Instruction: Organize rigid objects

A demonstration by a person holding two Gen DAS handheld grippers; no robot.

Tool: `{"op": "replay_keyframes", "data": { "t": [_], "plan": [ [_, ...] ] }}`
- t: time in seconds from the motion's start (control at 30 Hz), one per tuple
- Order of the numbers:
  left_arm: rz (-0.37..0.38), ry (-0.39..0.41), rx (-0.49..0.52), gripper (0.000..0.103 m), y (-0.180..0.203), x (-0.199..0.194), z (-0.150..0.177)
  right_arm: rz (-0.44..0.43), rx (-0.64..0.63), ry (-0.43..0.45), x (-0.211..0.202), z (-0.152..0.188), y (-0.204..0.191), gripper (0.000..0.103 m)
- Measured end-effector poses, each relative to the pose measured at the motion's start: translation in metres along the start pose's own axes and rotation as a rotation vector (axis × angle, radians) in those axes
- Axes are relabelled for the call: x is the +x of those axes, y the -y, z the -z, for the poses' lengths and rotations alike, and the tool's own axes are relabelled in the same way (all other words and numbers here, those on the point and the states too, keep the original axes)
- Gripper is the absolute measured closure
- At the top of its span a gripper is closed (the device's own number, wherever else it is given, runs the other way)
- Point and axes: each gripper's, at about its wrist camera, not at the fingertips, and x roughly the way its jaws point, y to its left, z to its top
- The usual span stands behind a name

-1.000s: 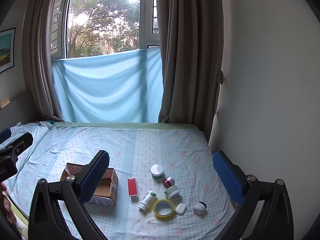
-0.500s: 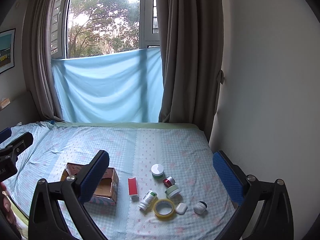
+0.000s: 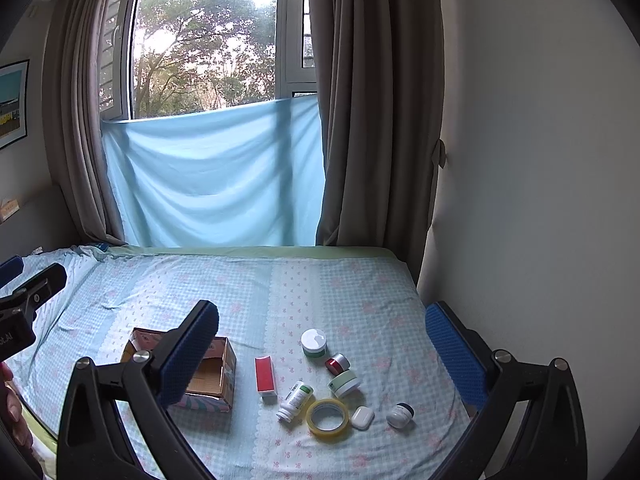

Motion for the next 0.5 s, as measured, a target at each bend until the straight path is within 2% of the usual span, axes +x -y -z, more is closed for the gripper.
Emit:
{"op": "replay_keyframes", "data": {
  "t": [0.23,0.5],
  "plan": [
    [0.02,-0.065,-0.006,0.001,0.011,0.024,-0.004,0.003,0.014,-0.044,0.012,-0.001,0.009,0.0],
    [0.045,-0.216,-0.019,0.001,0.053,0.091,0.013,0.027,0.005,-0.147,0.046,0.014,0.041,0.0]
  ]
}}
